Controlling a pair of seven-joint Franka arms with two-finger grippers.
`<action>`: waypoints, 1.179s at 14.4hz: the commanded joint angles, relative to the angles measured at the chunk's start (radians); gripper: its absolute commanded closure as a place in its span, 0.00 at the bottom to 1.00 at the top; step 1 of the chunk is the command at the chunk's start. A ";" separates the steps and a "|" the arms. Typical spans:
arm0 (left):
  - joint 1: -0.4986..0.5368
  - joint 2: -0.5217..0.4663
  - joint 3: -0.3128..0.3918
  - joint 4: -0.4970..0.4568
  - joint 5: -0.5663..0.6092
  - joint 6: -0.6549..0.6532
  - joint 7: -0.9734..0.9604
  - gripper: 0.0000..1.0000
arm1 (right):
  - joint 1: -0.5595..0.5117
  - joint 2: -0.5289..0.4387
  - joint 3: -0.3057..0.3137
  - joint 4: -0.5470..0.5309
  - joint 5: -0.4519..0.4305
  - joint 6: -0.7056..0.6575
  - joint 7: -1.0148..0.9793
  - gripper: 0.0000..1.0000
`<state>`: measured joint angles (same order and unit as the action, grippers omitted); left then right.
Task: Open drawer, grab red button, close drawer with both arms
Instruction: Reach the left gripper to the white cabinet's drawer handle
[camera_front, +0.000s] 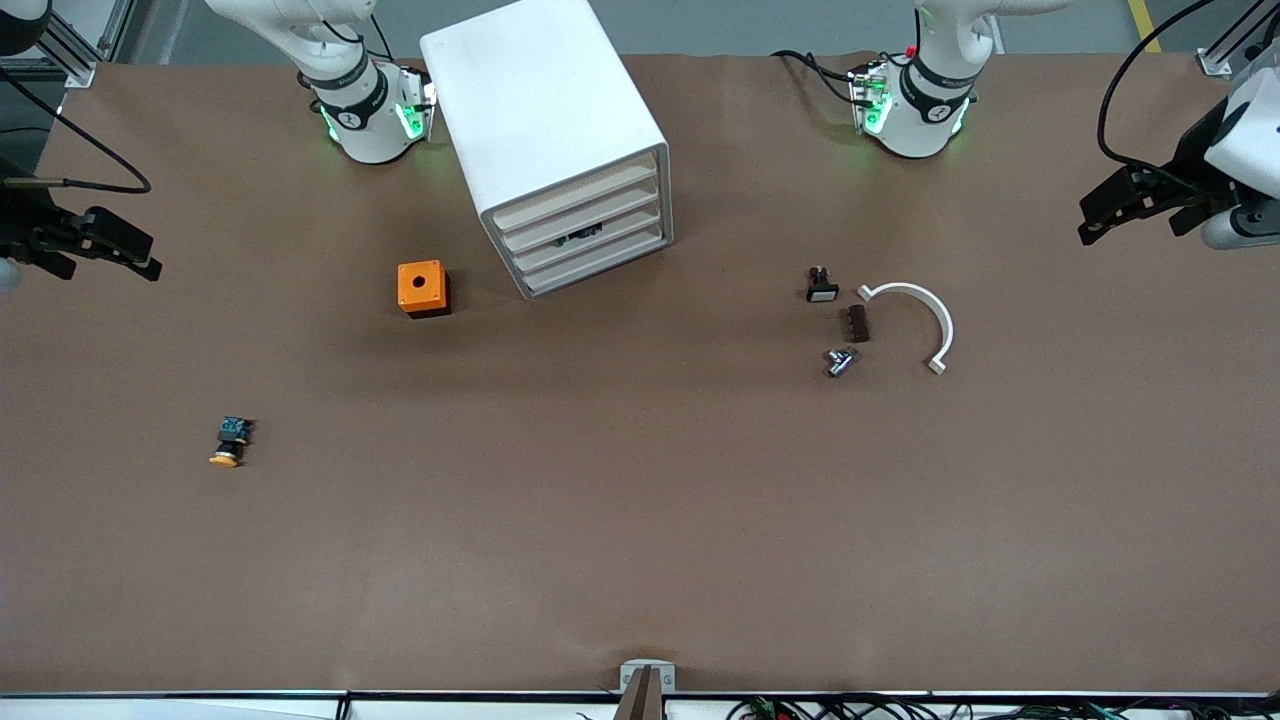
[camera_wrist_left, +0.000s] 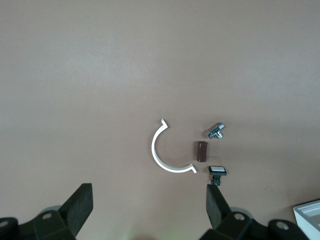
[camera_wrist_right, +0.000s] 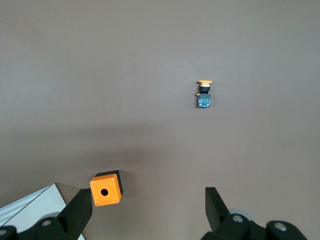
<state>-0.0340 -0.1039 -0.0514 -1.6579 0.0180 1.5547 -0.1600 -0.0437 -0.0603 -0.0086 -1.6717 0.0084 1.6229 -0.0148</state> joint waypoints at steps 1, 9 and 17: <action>0.009 0.009 -0.007 0.024 0.020 -0.015 0.011 0.00 | -0.002 -0.032 -0.002 -0.031 0.005 0.008 -0.014 0.00; -0.006 0.104 -0.014 0.058 0.014 -0.018 0.000 0.00 | -0.001 -0.032 -0.001 -0.031 0.005 0.008 -0.014 0.00; -0.072 0.346 -0.136 0.067 -0.022 0.090 -0.531 0.00 | 0.002 -0.027 0.001 -0.022 0.005 -0.015 -0.002 0.00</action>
<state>-0.0815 0.1645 -0.1561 -1.6301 0.0091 1.6315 -0.5230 -0.0437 -0.0608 -0.0081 -1.6737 0.0084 1.6187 -0.0159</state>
